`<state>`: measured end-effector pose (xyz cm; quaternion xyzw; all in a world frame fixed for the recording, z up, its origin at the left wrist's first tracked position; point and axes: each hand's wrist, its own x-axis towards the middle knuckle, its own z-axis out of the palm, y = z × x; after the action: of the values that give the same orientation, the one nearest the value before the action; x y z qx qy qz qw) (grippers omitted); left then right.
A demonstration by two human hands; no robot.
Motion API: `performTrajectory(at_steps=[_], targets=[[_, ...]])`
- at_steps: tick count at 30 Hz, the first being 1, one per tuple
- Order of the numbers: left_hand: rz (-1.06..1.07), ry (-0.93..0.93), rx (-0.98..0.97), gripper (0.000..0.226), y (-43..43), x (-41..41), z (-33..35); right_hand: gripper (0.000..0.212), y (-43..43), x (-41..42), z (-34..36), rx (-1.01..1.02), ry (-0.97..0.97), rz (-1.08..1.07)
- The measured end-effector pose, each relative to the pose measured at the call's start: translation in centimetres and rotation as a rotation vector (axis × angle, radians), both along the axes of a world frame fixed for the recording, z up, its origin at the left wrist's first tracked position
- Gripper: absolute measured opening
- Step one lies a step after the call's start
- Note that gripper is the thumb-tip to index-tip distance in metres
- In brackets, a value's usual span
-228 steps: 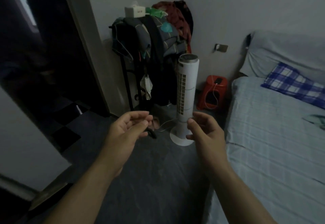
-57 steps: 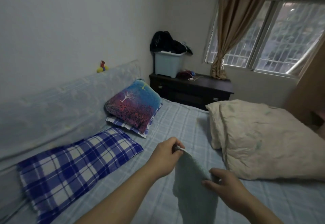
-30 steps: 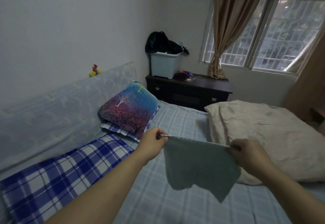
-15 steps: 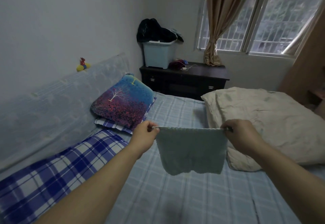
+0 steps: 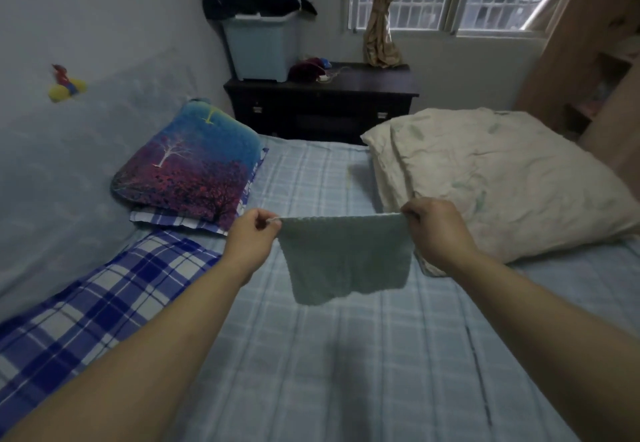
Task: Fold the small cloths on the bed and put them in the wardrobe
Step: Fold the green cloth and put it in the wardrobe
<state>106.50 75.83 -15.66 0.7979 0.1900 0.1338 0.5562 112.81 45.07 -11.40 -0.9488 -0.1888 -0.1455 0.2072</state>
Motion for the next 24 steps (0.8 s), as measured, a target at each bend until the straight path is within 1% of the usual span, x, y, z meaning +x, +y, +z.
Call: performTrajectory(at_steps=[4, 7, 13, 18, 21, 24], targets=[[-0.020, 0.090, -0.019, 0.008, -0.2, -0.7, -4.1, 0.018, -0.8, -1.5, -5.2, -0.003, 0.048, -0.063], [-0.044, 0.190, -0.028, 0.006, -0.6, -3.4, -9.3, 0.017, -1.5, -4.3, -10.7, 0.031, 0.143, -0.076], [-0.090, 0.374, -0.014, 0.004, -1.8, -10.9, -21.1, 0.018, -2.8, -11.8, -23.9, 0.070, 0.425, -0.135], [-0.136, 0.523, 0.041, 0.011, -2.2, -17.8, -30.3, 0.019, -3.2, -19.5, -33.9, 0.086, 0.636, -0.176], [-0.172, 0.575, 0.084, 0.010, -2.2, -21.8, -33.9, 0.018, -3.4, -23.9, -37.8, 0.084, 0.693, -0.171], [-0.209, 0.616, 0.152, 0.012, -2.4, -25.3, -36.7, 0.016, -3.7, -27.8, -40.1, 0.065, 0.734, -0.172]])
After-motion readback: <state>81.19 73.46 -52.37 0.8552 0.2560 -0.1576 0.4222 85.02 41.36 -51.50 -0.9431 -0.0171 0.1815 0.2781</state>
